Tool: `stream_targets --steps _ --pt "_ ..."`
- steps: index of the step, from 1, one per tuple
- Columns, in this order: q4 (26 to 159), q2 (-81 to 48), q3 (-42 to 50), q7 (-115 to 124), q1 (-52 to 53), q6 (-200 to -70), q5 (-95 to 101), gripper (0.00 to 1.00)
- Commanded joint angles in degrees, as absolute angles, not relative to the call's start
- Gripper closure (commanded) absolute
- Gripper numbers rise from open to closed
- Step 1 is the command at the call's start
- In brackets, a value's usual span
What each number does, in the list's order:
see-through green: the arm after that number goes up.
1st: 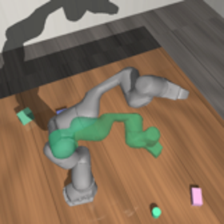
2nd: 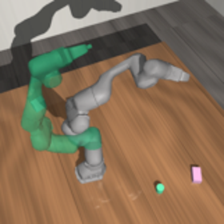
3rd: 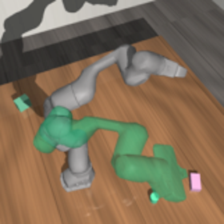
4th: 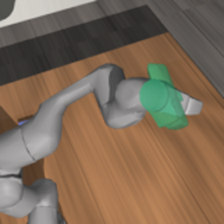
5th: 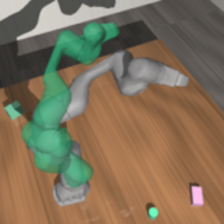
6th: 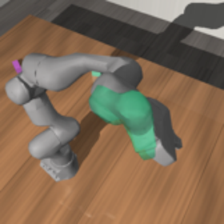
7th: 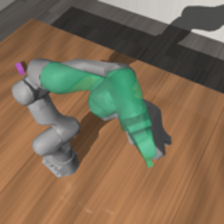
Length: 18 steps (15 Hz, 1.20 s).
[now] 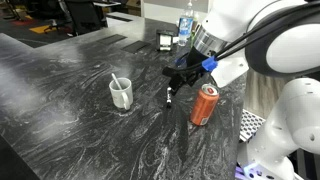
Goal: Put the marker in the cup
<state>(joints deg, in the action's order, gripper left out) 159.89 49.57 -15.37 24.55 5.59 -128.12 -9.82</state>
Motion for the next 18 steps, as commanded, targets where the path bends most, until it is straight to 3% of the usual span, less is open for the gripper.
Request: stream_targets --steps 1,11,18 --pt "160.03 49.54 -15.33 24.54 5.59 -128.01 -9.77 0.0" --pt "154.55 45.98 -16.18 32.13 1.1 -122.88 -9.29 0.0" --pt "149.78 36.79 -17.46 47.13 -3.87 -123.35 -9.27 0.0"
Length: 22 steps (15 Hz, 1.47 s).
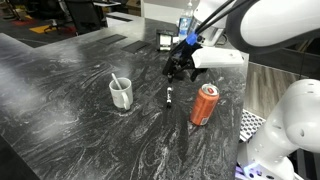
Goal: Put the marker in the cup
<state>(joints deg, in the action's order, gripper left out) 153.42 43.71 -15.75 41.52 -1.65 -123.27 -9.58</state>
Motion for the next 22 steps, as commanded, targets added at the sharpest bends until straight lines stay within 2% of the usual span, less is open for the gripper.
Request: stream_targets --steps 1,11,19,22 --pt "149.38 35.05 -17.99 49.95 -4.11 -123.99 -9.11 0.0" --pt "148.14 24.0 -20.95 73.92 -2.21 -130.66 0.12 0.0" --pt "148.08 17.3 -20.31 80.78 0.69 -135.17 2.6 0.0" --pt "147.89 16.32 -21.82 85.03 0.0 -134.73 9.54 0.0"
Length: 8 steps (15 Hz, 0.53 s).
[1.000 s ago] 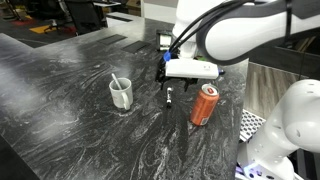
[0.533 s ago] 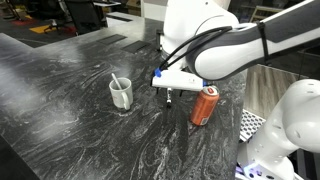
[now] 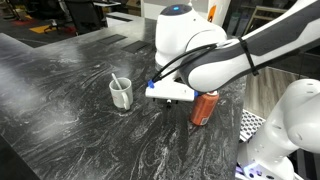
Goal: Put the marker in the cup
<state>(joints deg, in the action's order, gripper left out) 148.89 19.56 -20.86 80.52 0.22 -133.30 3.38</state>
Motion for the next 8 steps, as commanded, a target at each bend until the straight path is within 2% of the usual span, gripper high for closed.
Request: stream_targets --steps 1,8 --pt "147.75 15.98 -22.08 86.72 -0.04 -134.5 12.61 0.0" --pt "148.02 15.31 -21.78 95.29 1.94 -133.92 21.39 0.0"
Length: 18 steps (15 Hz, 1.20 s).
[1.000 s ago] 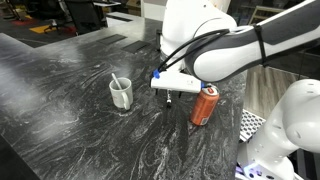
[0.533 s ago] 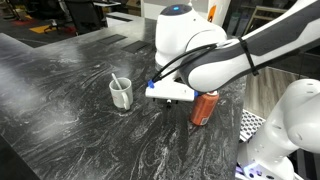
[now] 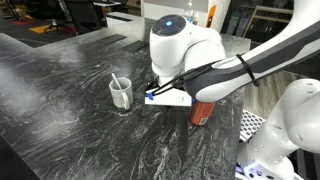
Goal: Put the marker in the cup
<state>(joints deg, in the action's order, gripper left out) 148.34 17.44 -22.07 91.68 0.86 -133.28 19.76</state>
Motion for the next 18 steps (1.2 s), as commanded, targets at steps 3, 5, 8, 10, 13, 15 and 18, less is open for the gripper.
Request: stream_targets --steps 3,5,8,10,13,15,18 --pt "148.28 15.65 -21.6 96.84 2.87 -133.92 20.63 0.0" --pt "148.33 15.84 -21.62 97.97 3.27 -133.73 20.66 0.0" --pt "148.26 16.35 -21.84 99.78 3.53 -133.05 21.5 0.0" --pt "148.08 16.84 -21.83 100.73 3.54 -132.46 22.12 0.0" --pt "147.79 19.82 -20.64 99.71 4.15 -131.41 20.54 0.0" --pt "147.45 22.45 -19.52 98.52 4.31 -130.66 19.23 0.0" --pt "146.66 24.6 -18.73 98.12 3.85 -129.69 19.24 0.0"
